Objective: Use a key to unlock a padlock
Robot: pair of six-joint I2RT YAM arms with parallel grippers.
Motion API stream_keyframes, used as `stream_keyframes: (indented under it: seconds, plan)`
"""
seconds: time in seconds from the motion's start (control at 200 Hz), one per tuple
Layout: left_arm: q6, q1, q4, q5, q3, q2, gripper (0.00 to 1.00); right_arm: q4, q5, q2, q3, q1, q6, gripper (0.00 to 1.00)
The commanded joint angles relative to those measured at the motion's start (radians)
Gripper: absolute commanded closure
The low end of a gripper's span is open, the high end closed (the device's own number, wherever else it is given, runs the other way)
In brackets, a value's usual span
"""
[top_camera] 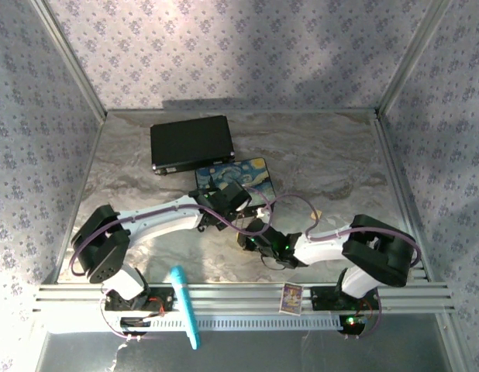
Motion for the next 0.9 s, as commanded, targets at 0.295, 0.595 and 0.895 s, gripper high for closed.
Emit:
stream_keyframes:
  seconds: [0.295, 0.595, 0.895]
  plan:
    - [0.017, 0.002, 0.011, 0.098, -0.103, 0.116, 0.67, 0.232, 0.037, 0.095, -0.037, -0.017, 0.190, 0.80]
    - [0.021, -0.013, 0.018, 0.105, -0.115, 0.110, 0.67, 0.258, 0.090, 0.121, -0.057, -0.031, 0.222, 0.87]
    - [0.019, -0.019, 0.006, 0.092, -0.120, 0.101, 0.67, 0.373, 0.109, 0.089, -0.116, -0.044, 0.190, 0.98]
